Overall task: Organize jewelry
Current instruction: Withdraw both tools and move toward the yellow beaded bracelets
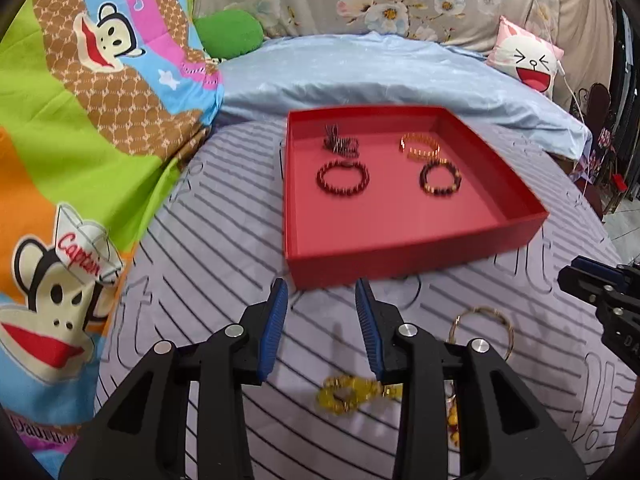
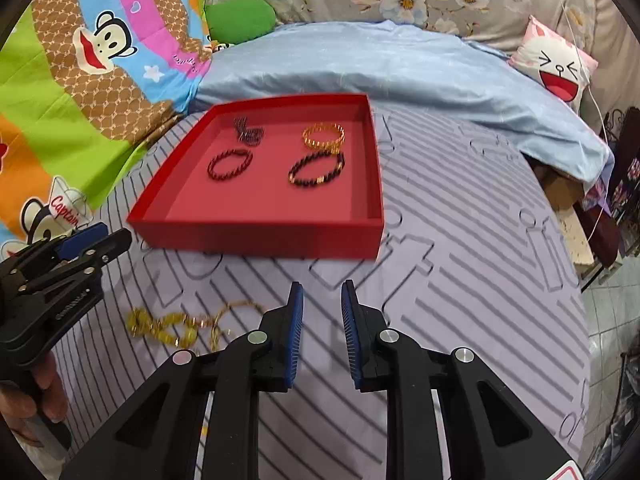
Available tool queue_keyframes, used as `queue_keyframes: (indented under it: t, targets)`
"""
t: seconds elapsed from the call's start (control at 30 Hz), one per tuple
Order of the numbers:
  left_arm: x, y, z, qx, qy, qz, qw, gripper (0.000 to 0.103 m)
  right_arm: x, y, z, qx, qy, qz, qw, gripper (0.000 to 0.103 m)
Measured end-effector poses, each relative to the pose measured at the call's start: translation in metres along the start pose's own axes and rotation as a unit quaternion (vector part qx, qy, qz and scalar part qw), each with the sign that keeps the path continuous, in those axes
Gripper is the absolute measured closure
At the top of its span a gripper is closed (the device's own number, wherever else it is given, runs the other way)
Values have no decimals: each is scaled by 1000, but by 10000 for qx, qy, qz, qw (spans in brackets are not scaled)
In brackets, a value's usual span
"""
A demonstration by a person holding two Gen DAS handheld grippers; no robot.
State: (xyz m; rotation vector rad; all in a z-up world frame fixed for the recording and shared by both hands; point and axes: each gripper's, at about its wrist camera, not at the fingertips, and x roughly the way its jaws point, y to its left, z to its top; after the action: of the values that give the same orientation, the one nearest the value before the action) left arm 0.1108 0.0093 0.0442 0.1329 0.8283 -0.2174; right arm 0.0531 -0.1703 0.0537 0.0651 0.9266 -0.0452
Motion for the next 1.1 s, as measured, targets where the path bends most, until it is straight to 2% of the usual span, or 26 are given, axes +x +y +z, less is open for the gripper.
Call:
queue_keyframes:
  t: [0.27, 0.5, 0.97, 1.1]
  targets:
    - [14, 0, -31, -366, 381, -150, 9985, 69, 3, 0, -34, 207, 231, 114, 9995, 83]
    - [23, -18, -38, -177, 502, -23, 9986, 66, 4, -1, -41, 304, 274, 181, 9990, 83]
    - [3, -4, -65, -219, 464, -26, 9987, 64, 1, 15, -56, 164, 373, 334, 9986, 83]
    - [-6, -2, -71, -251, 435, -69, 9987, 57, 3, 22, -59, 100, 419, 397, 9983, 80]
